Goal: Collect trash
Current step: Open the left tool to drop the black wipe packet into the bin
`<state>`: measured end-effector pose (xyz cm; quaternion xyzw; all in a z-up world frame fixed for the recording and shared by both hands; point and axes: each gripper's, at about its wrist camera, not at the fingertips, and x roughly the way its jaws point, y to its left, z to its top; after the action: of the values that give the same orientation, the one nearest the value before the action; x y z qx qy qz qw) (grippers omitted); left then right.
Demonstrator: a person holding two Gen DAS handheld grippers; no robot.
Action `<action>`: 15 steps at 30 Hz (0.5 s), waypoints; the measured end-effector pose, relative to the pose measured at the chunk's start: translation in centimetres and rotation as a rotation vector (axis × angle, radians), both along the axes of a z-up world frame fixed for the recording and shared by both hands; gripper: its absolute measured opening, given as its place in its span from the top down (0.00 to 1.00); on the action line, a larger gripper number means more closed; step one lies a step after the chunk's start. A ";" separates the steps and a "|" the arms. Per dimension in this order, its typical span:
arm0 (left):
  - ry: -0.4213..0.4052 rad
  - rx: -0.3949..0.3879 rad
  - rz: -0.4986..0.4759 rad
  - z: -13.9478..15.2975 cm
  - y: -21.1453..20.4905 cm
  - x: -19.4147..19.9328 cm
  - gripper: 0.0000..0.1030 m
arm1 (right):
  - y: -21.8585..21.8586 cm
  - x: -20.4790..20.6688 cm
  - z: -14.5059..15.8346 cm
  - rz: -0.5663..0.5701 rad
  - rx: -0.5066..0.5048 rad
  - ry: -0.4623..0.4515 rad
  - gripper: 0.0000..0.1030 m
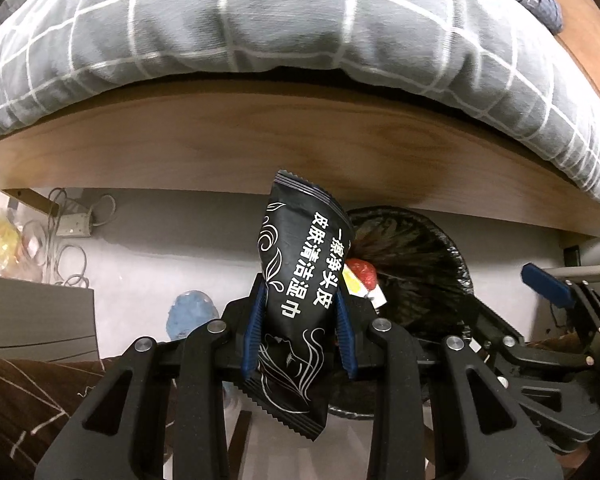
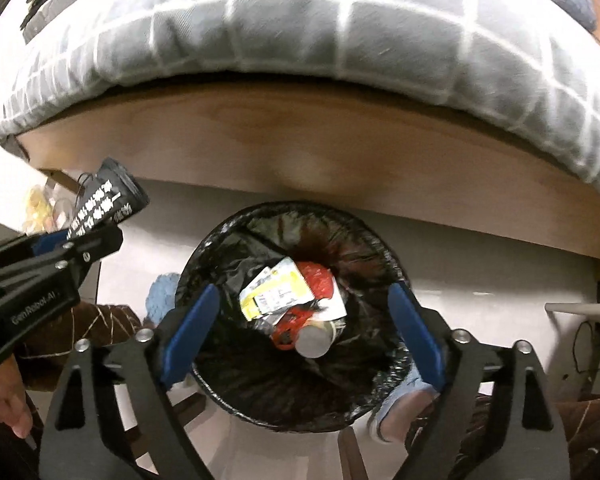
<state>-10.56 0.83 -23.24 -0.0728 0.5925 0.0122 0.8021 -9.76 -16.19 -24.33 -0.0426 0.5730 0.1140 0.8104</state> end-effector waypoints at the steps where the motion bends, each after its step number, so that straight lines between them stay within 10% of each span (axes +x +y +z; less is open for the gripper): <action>1: 0.001 -0.004 -0.003 0.0 -0.2 0.0 0.70 | -0.4 0.0 0.2 -0.009 -0.007 -0.008 0.16; 15: -0.022 -0.006 -0.136 1.1 -7.3 0.2 0.69 | -8.4 -1.0 4.1 -0.189 -0.088 -0.150 0.07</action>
<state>-10.37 -6.45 -22.12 -0.0349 0.5874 -0.0448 0.8073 -10.73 -24.56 -20.23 -0.0321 0.5167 0.0083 0.8555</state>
